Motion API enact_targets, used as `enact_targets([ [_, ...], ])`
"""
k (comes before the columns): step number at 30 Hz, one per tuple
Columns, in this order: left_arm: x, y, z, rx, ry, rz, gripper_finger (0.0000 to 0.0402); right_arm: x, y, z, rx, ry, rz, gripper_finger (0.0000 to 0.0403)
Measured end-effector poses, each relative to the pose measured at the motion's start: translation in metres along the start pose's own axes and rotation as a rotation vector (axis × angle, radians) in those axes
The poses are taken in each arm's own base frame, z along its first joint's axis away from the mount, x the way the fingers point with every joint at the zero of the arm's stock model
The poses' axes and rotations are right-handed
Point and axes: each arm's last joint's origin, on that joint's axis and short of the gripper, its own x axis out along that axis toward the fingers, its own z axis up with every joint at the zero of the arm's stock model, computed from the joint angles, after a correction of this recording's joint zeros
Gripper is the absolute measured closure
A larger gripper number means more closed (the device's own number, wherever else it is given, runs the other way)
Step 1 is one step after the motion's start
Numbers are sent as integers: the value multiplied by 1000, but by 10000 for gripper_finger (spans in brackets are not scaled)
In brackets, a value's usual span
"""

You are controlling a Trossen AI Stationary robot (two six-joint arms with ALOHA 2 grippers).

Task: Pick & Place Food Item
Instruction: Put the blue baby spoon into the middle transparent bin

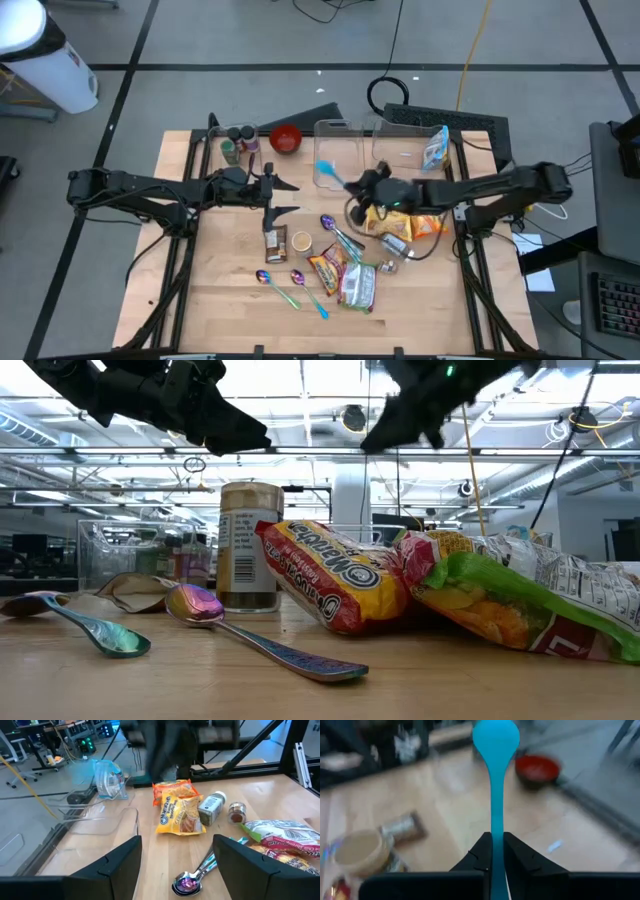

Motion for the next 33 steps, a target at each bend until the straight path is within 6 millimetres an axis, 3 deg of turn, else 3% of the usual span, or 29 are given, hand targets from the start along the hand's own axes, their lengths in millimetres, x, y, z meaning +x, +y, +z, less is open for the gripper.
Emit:
enact_targets([
  [7, 0, 1, 1, -4, -3, 34, 143, -33, -17, 27, -6, -173, -146, 390],
  [15, 0, 3, 0, -24, 4, 100, 154, -38, -18, 47, -50, -338, -139, 390],
  [24, 0, 5, 5, -83, -42, 145, 151, -21, -24, 66, -42, -448, -351, 390],
  [33, -1, 6, 4, -93, -34, 179, 163, 16, -13, 121, -197, -338, -613, 390],
])
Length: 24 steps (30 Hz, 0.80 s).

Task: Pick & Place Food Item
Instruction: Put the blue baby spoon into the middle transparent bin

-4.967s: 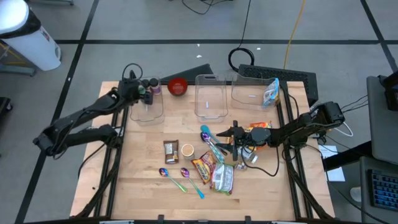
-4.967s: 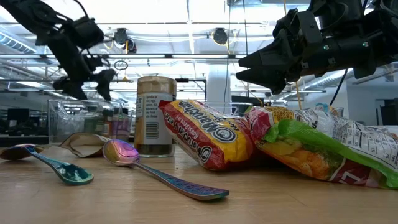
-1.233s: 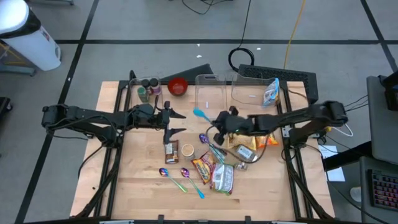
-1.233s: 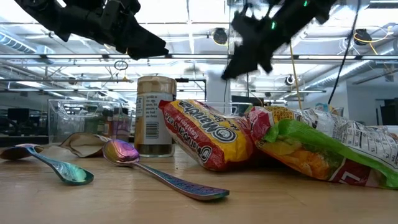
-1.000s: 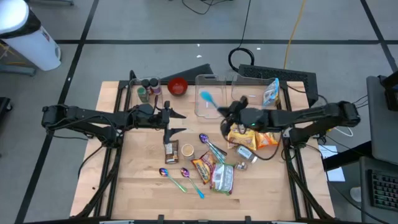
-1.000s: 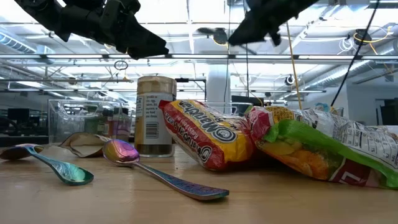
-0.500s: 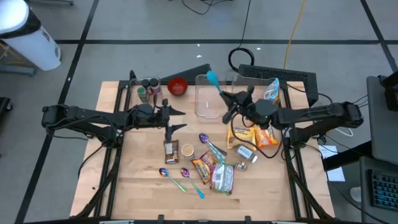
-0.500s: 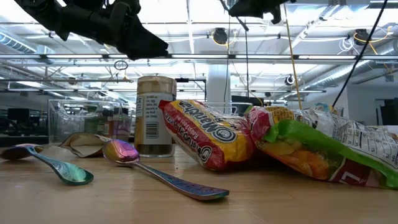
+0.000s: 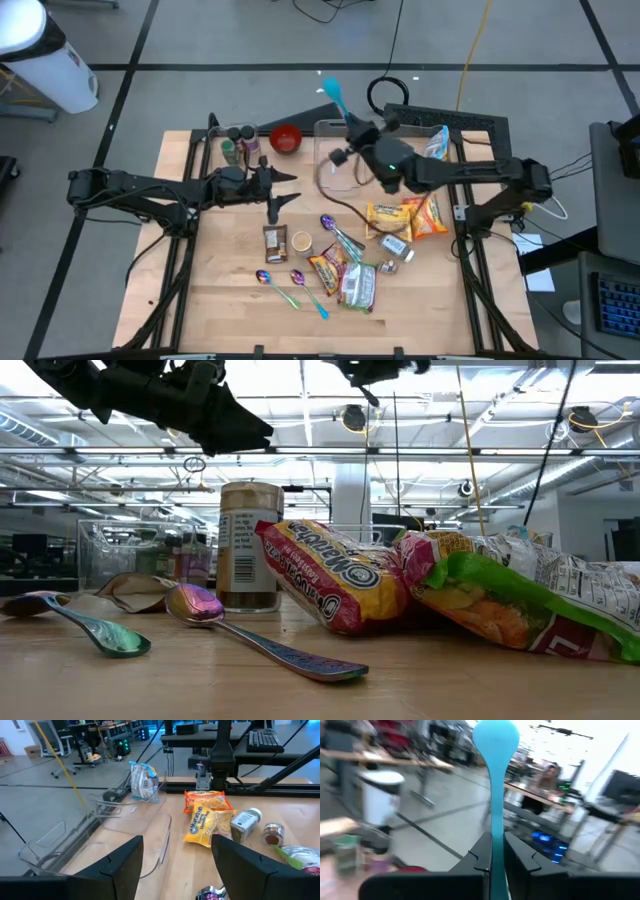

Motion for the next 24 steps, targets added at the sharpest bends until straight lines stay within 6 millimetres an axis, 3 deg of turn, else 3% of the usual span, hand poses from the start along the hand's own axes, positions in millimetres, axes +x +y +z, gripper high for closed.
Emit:
enact_targets([
  [6, 0, 0, -1, -34, 9, 0, 158, 34, 11, 26, -79, 78, -110, 390],
  [12, 0, 0, -3, -35, 28, -1, 156, 64, 13, 33, -35, 134, -153, 390],
  [18, -4, -1, -3, 3, 50, -7, 165, 91, 4, 14, 94, 307, 19, 390],
  [24, -25, 2, 7, 1, 50, -16, 175, 113, -8, -21, 188, 528, 41, 390],
])
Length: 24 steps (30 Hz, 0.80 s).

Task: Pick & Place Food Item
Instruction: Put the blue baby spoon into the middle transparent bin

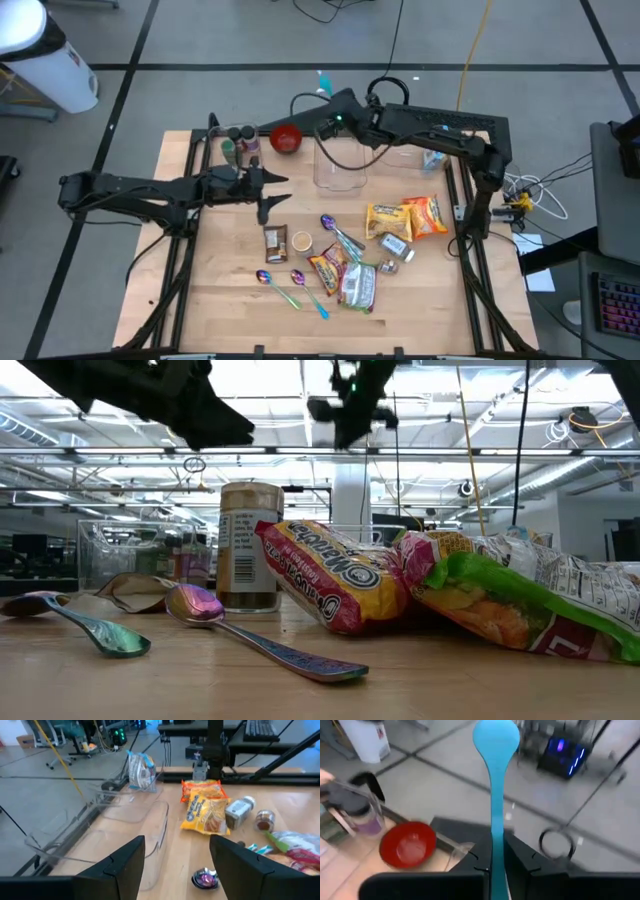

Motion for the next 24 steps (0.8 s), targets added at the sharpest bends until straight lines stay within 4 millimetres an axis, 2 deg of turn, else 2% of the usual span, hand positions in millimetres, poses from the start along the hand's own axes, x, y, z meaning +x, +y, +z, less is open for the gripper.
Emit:
enact_targets([
  [2, -10, 1, 3, -8, -1, 0, 178, 10, -5, -7, 16, 81, 14, 390],
  [4, -19, 2, 6, -12, -3, 0, 178, 23, -1, -12, 48, 105, 28, 390],
  [12, -46, 5, 9, -35, -2, 4, 179, 53, 15, -43, 13, 232, -17, 390],
  [20, -50, 5, 7, -35, 28, 4, 192, 63, 29, -64, -7, 305, -12, 390],
  [24, -50, 5, 6, -35, 39, 4, 195, 65, 33, -81, -5, 332, -21, 390],
])
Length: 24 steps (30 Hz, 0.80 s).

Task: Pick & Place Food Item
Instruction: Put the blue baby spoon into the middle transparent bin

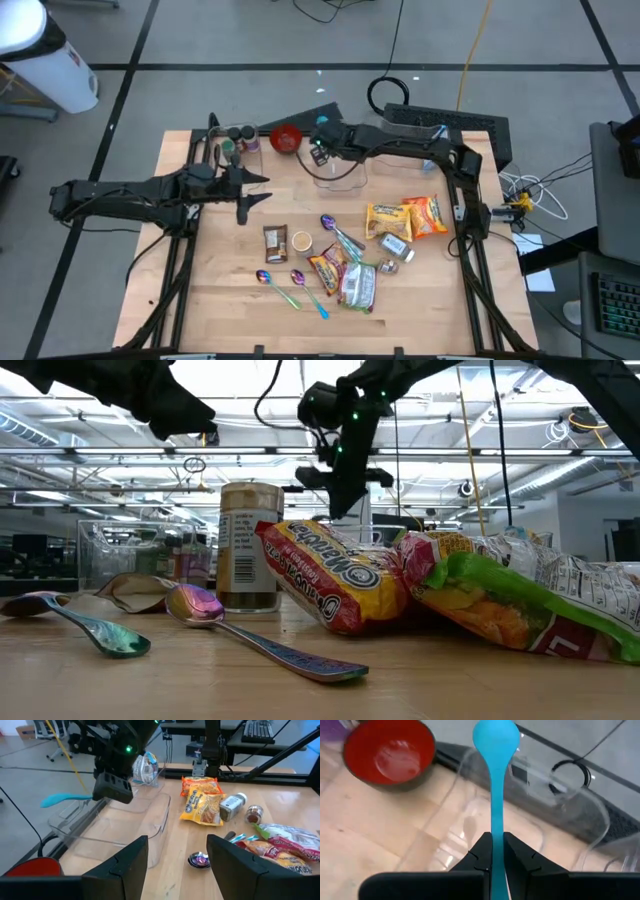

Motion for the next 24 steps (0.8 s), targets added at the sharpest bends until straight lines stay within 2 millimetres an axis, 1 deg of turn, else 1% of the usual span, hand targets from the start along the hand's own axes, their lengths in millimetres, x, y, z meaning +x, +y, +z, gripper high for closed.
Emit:
enact_targets([
  [5, 0, 0, 0, 0, 0, 1, 190, 14, 3, -27, -7, 73, -8, 390],
  [10, 0, 0, 0, -2, -1, 1, 188, 29, 6, -44, 8, 73, 31, 390],
  [17, 0, 0, 0, -5, -3, 1, 188, 41, 2, -53, 33, 119, 88, 390],
  [24, 0, 0, 0, -5, -3, 1, 188, 49, -4, -54, 57, 142, 121, 390],
])
